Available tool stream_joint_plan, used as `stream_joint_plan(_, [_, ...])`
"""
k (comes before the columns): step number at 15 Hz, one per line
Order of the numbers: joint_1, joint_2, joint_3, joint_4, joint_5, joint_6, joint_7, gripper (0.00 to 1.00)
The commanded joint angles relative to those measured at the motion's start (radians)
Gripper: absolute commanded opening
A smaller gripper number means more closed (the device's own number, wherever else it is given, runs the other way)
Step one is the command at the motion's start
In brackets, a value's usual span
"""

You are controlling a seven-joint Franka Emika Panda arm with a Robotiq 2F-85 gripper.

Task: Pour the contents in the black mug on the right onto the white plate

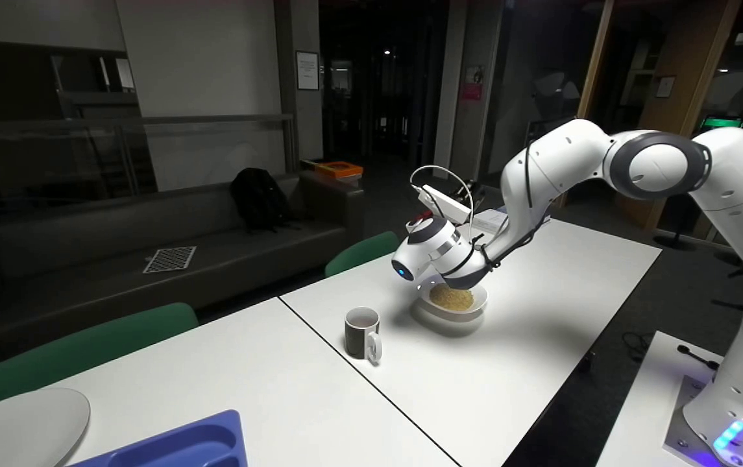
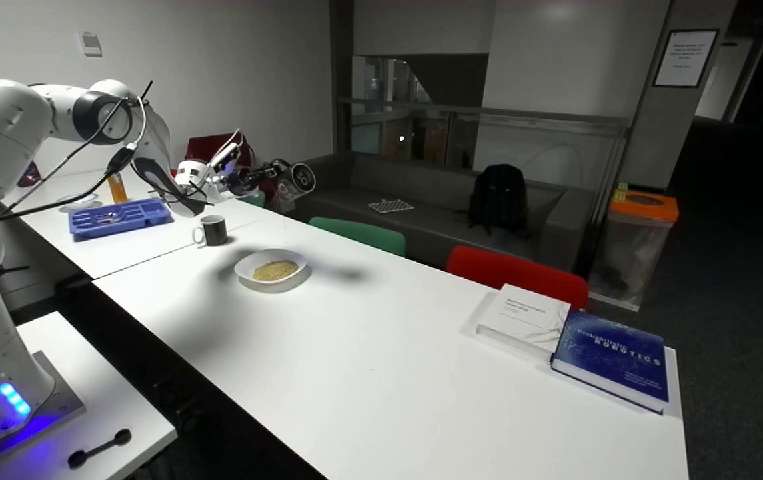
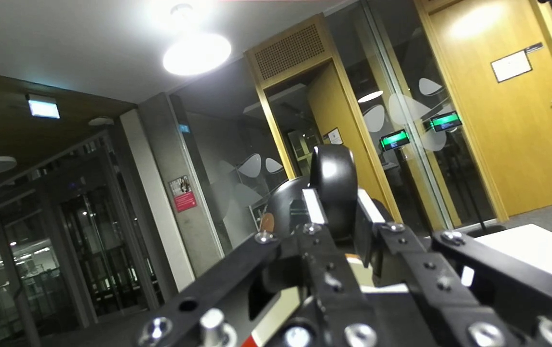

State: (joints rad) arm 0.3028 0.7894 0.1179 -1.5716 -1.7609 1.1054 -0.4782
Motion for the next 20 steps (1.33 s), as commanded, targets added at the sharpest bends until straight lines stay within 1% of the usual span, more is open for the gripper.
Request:
stream_joint_plan(1, [0.006,0.004,-0.005,0.004,0.004,0.0,0.0,0.2])
stream_joint_plan(3, [0.006,0.005,-0.005,0.004,0.005,0.0,0.0,0.2])
stream_joint_plan(4, [0.006,0.006,-0.005,0.005,0.005,0.0,0.0,0.05])
stream_joint_plan(12, [0.011,0.035,-0.008,0.008,0.003,-0.005,0.002,0.05])
stream_joint_plan(13, [0.019,0.044,-0.016,0.015,-0.005,-0.025,0.007,0.05])
stream_joint_plan(20, [0.05,0.065,-0.041,0.019,-0.046,-0.064,0.051,0.05])
